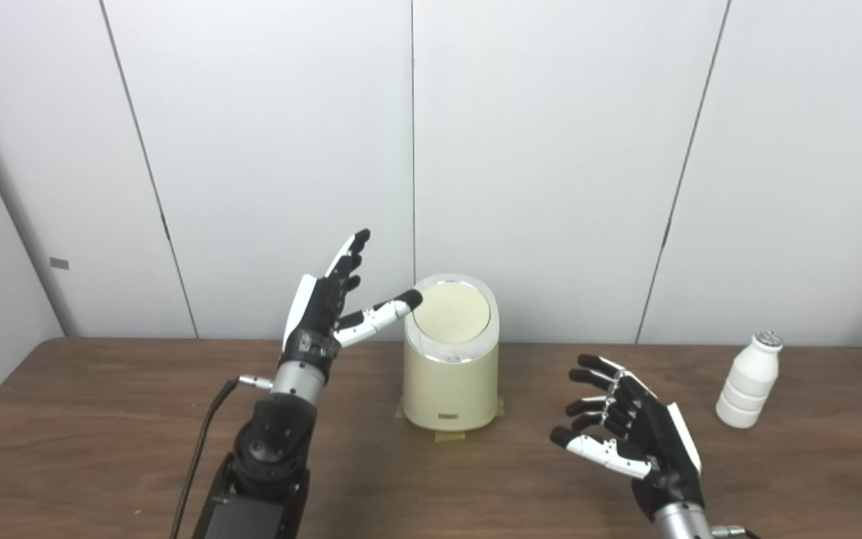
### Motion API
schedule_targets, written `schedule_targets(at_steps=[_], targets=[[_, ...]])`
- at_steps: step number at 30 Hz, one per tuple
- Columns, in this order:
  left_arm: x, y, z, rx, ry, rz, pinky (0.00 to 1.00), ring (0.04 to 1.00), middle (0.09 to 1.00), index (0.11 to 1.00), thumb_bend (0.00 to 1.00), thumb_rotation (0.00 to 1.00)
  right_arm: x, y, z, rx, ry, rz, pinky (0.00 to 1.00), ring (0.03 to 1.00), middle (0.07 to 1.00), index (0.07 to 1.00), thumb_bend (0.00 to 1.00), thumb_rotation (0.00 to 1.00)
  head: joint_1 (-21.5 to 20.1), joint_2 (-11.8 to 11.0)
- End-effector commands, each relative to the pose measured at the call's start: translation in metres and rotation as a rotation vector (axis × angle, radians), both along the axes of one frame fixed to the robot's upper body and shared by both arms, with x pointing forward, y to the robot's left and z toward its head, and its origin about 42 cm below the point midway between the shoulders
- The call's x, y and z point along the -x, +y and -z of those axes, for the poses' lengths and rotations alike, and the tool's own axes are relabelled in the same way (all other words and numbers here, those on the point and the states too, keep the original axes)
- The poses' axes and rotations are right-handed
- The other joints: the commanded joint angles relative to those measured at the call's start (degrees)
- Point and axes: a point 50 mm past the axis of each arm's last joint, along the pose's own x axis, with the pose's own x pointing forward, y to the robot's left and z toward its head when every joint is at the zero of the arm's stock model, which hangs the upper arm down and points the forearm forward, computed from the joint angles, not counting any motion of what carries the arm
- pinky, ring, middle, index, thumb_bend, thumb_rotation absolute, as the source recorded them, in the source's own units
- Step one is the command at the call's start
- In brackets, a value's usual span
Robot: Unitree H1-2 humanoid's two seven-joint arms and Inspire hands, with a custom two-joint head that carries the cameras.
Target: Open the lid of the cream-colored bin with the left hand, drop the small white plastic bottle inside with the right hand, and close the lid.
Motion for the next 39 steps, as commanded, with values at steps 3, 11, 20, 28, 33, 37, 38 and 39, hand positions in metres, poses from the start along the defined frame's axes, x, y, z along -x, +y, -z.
schedule_targets(at_steps=[3, 11, 20, 28, 33, 37, 38, 39], targets=[[-0.021, -0.018, -0.041, -0.058, -0.118, 0.026, 0.96, 1.000, 0.999, 1.000, 0.84, 0.29, -0.008, 0.004, -0.023, 0.003, -0.107, -0.006, 0.43, 0.531, 0.715, 0.744, 0.82, 0.15, -0.2, 0.1], [-0.038, -0.031, -0.043, -0.261, -0.164, -0.029, 0.91, 1.000, 1.000, 1.000, 0.84, 0.20, -0.008, 0.003, -0.024, 0.020, -0.110, 0.003, 0.43, 0.538, 0.718, 0.743, 0.82, 0.18, -0.8, 0.2], [-0.044, -0.034, -0.034, -0.406, -0.153, -0.079, 0.93, 0.999, 1.000, 1.000, 0.84, 0.11, -0.009, 0.004, -0.025, 0.008, -0.125, 0.001, 0.43, 0.544, 0.720, 0.743, 0.82, 0.18, -1.0, 0.2], [-0.044, -0.033, -0.027, -0.455, -0.140, -0.089, 0.81, 0.975, 1.000, 1.000, 0.76, 0.04, -0.008, 0.004, -0.025, 0.009, -0.125, 0.004, 0.45, 0.552, 0.719, 0.744, 0.80, 0.16, -1.0, 0.3], [-0.045, -0.033, -0.024, -0.481, -0.143, -0.085, 0.81, 0.982, 1.000, 1.000, 0.76, 0.04, -0.007, 0.007, -0.028, 0.010, -0.131, 0.002, 0.45, 0.550, 0.721, 0.743, 0.80, 0.16, -1.0, 0.5], [-0.046, -0.036, -0.026, -0.616, -0.144, -0.094, 0.85, 0.999, 1.000, 1.000, 0.80, 0.09, -0.007, 0.007, -0.028, 0.006, -0.130, -0.003, 0.44, 0.549, 0.720, 0.742, 0.80, 0.16, -1.1, 0.6], [-0.046, -0.037, -0.027, -0.672, -0.151, -0.103, 0.85, 1.000, 1.000, 1.000, 0.81, 0.10, -0.008, 0.007, -0.028, 0.007, -0.131, -0.005, 0.43, 0.548, 0.720, 0.742, 0.80, 0.16, -1.0, 0.6], [-0.046, -0.038, -0.028, -0.728, -0.158, -0.114, 0.85, 0.998, 1.000, 1.000, 0.83, 0.11, -0.008, 0.007, -0.027, 0.008, -0.131, -0.008, 0.44, 0.550, 0.721, 0.744, 0.80, 0.17, -1.0, 0.5]])
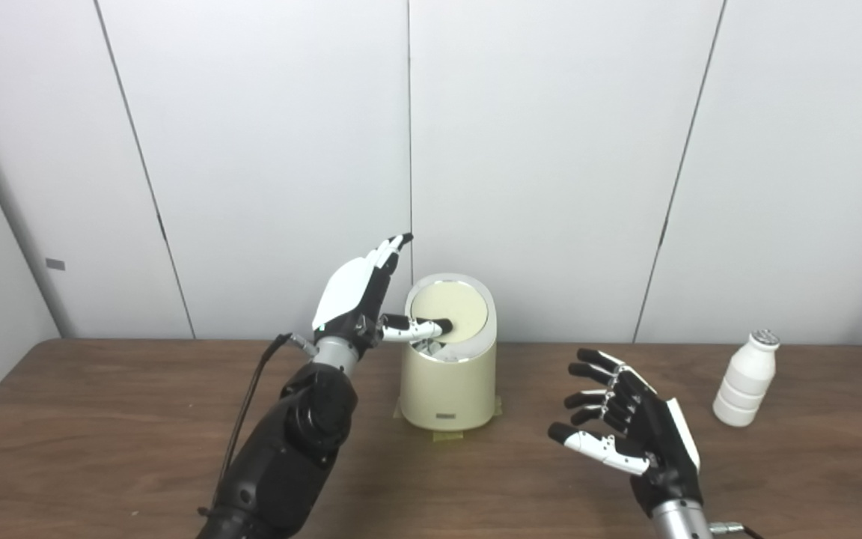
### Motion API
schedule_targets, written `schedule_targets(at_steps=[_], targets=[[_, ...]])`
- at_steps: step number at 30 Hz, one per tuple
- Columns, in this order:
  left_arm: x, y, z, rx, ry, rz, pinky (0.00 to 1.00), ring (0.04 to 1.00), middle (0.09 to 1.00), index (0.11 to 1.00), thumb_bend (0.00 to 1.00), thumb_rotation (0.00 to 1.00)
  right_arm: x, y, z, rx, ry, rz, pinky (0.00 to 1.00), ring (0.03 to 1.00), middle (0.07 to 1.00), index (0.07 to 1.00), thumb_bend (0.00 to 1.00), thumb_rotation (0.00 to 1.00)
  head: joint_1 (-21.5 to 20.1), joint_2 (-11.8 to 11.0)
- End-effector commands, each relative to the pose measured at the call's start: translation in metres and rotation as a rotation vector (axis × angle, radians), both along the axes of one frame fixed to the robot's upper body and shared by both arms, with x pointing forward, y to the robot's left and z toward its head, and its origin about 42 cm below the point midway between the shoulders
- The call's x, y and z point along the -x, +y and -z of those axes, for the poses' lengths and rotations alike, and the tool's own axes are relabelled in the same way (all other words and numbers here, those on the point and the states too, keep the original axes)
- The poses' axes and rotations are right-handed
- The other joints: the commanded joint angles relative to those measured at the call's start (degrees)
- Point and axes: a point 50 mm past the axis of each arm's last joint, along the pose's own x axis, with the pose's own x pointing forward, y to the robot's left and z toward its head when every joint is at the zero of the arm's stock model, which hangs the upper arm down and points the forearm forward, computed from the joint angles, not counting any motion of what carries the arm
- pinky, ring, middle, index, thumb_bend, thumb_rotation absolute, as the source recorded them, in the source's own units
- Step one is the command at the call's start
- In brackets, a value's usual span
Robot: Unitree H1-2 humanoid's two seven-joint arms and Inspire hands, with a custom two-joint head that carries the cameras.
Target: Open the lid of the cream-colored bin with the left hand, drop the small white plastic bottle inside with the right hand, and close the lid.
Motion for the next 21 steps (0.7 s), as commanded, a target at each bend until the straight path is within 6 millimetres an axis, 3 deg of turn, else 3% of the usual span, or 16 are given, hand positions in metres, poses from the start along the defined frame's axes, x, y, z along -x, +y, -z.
schedule_targets(at_steps=[1, 5, 11, 16, 21], targets=[[-0.008, -0.008, -0.036, -0.133, -0.104, -0.015, 0.86, 0.997, 1.000, 1.000, 0.84, 0.10, -0.009, 0.005, -0.023, -0.005, -0.099, -0.023, 0.44, 0.552, 0.722, 0.745, 0.81, 0.18, -0.1, 0.0], [-0.007, -0.013, -0.039, -0.435, -0.162, -0.059, 0.82, 0.940, 0.967, 1.000, 0.91, 0.09, -0.010, 0.006, -0.022, -0.012, -0.101, -0.022, 0.42, 0.540, 0.718, 0.738, 0.82, 0.18, -0.1, 0.1], [-0.003, -0.013, -0.041, -0.632, -0.172, -0.080, 0.79, 0.898, 0.923, 1.000, 0.96, 0.08, -0.010, 0.005, -0.022, -0.009, -0.098, -0.014, 0.43, 0.550, 0.720, 0.741, 0.80, 0.18, -0.2, 0.1], [0.003, -0.011, -0.047, -0.548, -0.187, -0.101, 0.78, 0.895, 0.920, 1.000, 0.92, 0.14, -0.010, 0.005, -0.023, -0.009, -0.099, -0.013, 0.44, 0.559, 0.727, 0.744, 0.79, 0.17, -0.1, 0.1], [0.015, -0.006, -0.060, -0.253, -0.235, -0.082, 0.70, 0.847, 0.891, 0.952, 0.83, 0.27, -0.011, 0.005, -0.022, -0.008, -0.104, -0.017, 0.43, 0.561, 0.726, 0.746, 0.79, 0.17, 0.1, -0.1]])
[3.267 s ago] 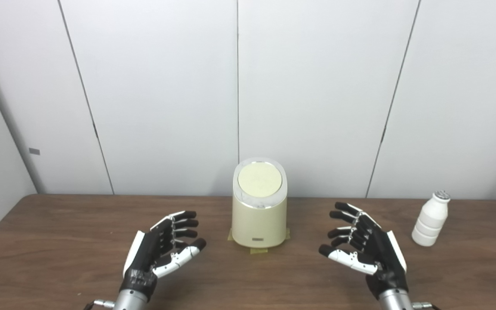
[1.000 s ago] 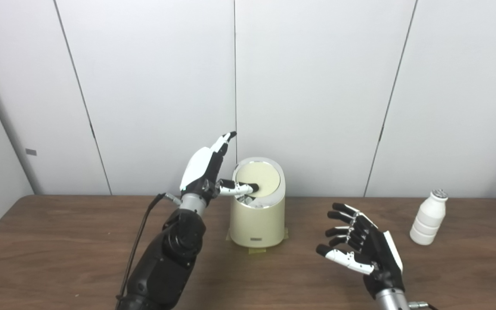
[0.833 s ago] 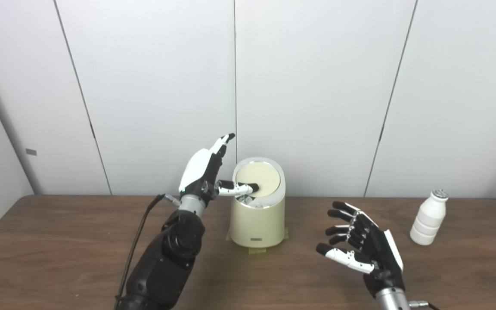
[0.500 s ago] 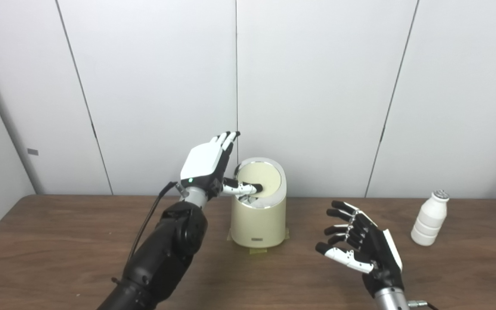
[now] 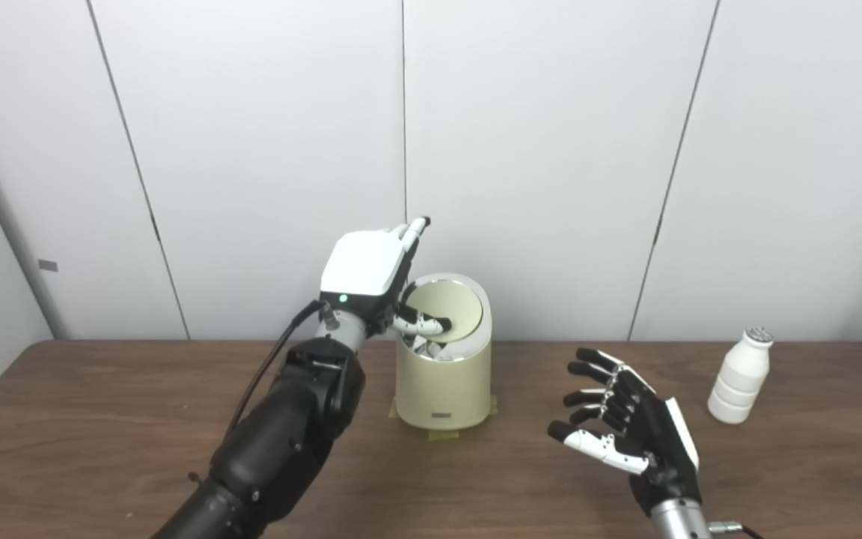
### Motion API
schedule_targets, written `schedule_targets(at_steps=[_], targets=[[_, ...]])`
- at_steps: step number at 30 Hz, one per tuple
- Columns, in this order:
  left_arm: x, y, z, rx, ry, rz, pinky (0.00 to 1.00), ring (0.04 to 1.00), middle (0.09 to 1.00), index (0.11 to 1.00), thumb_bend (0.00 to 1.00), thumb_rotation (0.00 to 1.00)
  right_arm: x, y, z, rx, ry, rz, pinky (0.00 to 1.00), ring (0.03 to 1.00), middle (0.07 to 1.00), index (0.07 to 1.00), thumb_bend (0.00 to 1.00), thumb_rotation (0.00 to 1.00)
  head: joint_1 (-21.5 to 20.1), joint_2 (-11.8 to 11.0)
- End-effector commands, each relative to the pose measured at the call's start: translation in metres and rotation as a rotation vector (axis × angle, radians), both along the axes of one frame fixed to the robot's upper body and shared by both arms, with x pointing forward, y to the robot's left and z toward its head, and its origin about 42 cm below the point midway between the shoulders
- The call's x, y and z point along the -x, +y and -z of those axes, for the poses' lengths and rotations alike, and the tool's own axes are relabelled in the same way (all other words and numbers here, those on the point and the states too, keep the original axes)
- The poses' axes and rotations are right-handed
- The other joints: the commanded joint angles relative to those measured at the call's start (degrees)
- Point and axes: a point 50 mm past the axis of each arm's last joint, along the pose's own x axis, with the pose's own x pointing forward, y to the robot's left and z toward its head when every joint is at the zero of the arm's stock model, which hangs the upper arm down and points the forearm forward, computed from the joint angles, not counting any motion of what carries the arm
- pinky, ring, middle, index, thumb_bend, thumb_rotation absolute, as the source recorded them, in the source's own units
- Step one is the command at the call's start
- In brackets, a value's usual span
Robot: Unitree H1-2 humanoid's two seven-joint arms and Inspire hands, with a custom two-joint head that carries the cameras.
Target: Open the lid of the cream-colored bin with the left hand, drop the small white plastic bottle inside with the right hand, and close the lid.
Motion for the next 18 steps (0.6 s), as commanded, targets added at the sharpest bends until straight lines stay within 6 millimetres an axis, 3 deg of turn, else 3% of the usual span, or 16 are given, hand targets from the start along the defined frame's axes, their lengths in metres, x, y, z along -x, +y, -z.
schedule_targets(at_steps=[1, 3, 8, 15, 18], targets=[[0.001, 0.001, -0.030, 0.121, -0.106, 0.025, 0.66, 0.831, 0.885, 0.943, 0.82, 0.29, -0.011, 0.005, -0.024, -0.004, -0.108, -0.018, 0.43, 0.560, 0.726, 0.745, 0.79, 0.17, 0.0, 0.1], [0.008, 0.008, -0.032, 0.289, -0.121, 0.059, 0.63, 0.815, 0.869, 0.917, 0.78, 0.31, -0.010, 0.005, -0.024, 0.001, -0.106, -0.013, 0.42, 0.555, 0.723, 0.742, 0.78, 0.18, 0.1, 0.0], [0.025, 0.030, -0.027, 0.610, -0.122, 0.115, 0.69, 0.808, 0.835, 0.880, 0.72, 0.30, -0.011, 0.004, -0.022, 0.006, -0.105, -0.010, 0.42, 0.555, 0.725, 0.745, 0.78, 0.20, 0.1, 0.0], [0.058, 0.066, 0.007, 0.873, 0.011, 0.103, 0.60, 0.748, 0.788, 0.809, 0.71, 0.28, -0.012, 0.003, -0.022, 0.009, -0.097, -0.005, 0.43, 0.558, 0.725, 0.747, 0.79, 0.20, 0.0, 0.0], [0.069, 0.076, 0.021, 0.949, 0.052, 0.079, 0.62, 0.722, 0.765, 0.803, 0.73, 0.28, -0.012, 0.002, -0.021, 0.004, -0.090, -0.001, 0.42, 0.554, 0.726, 0.743, 0.79, 0.20, 0.0, 0.0]])
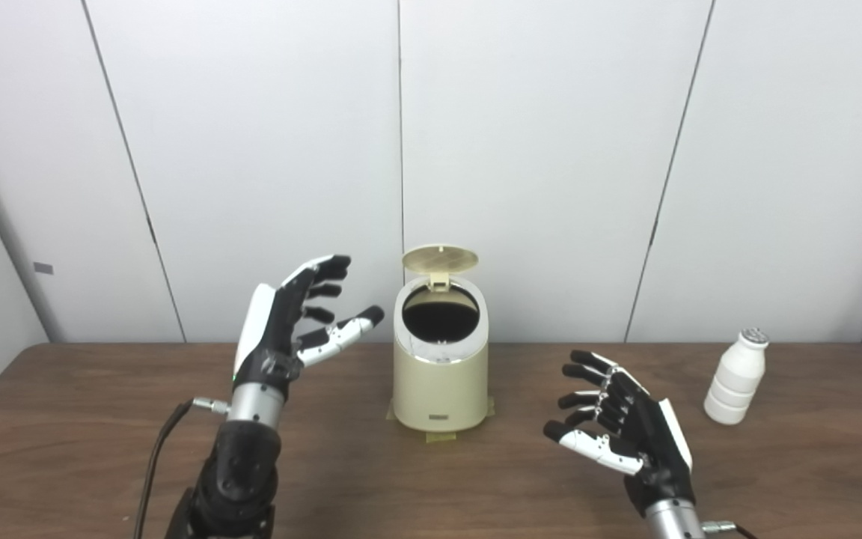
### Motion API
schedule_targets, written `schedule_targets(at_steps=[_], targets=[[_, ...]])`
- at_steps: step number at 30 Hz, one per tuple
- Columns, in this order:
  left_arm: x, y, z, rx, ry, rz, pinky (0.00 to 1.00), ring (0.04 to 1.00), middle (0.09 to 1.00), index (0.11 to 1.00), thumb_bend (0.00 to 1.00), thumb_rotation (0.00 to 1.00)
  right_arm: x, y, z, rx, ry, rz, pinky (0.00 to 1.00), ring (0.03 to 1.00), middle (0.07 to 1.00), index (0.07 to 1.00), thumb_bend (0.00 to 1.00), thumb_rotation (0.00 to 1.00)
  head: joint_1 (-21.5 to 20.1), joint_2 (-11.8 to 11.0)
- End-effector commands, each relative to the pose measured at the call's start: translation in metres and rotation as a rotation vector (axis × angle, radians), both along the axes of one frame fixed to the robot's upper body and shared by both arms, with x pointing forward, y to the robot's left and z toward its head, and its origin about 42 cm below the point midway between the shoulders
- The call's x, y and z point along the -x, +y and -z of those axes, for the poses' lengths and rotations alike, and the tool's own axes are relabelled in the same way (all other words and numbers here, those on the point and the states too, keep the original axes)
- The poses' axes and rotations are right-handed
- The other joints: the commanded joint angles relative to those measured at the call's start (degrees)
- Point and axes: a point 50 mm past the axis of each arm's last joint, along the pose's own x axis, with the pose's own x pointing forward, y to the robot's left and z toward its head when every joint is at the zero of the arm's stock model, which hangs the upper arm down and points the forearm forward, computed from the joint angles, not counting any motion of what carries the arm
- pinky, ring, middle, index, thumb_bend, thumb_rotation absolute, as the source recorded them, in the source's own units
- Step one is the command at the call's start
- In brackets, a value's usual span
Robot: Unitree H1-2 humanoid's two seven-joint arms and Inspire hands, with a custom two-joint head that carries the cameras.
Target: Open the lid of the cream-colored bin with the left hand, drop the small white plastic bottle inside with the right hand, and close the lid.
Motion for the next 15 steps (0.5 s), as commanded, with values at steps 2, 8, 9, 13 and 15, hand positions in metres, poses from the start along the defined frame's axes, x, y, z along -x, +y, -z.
schedule_targets(at_steps=[2, 8, 9, 13, 15], targets=[[0.007, 0.005, -0.017, 0.069, -0.064, 0.007, 0.61, 0.702, 0.748, 0.795, 0.72, 0.30, -0.011, 0.002, -0.023, 0.000, -0.090, -0.006, 0.42, 0.555, 0.724, 0.743, 0.81, 0.22, 0.0, 0.1], [0.034, 0.023, 0.022, 0.200, 0.005, 0.020, 0.52, 0.672, 0.757, 0.799, 0.70, 0.23, -0.010, -0.001, -0.023, 0.002, -0.087, -0.008, 0.42, 0.547, 0.717, 0.737, 0.81, 0.20, 0.1, -0.1], [0.037, 0.024, 0.027, 0.205, 0.009, 0.019, 0.53, 0.676, 0.762, 0.803, 0.69, 0.22, -0.010, -0.001, -0.023, 0.004, -0.089, -0.009, 0.42, 0.548, 0.716, 0.737, 0.81, 0.20, 0.1, -0.2], [0.047, 0.026, 0.043, 0.200, 0.033, 0.036, 0.52, 0.670, 0.750, 0.801, 0.68, 0.21, -0.011, -0.003, -0.027, 0.008, -0.103, -0.016, 0.43, 0.537, 0.707, 0.734, 0.81, 0.18, -0.7, -0.3], [0.050, 0.028, 0.049, 0.189, 0.040, 0.051, 0.53, 0.671, 0.753, 0.807, 0.68, 0.23, -0.013, -0.006, -0.034, 0.010, -0.121, -0.047, 0.44, 0.524, 0.707, 0.740, 0.80, 0.14, -2.6, -1.0]])
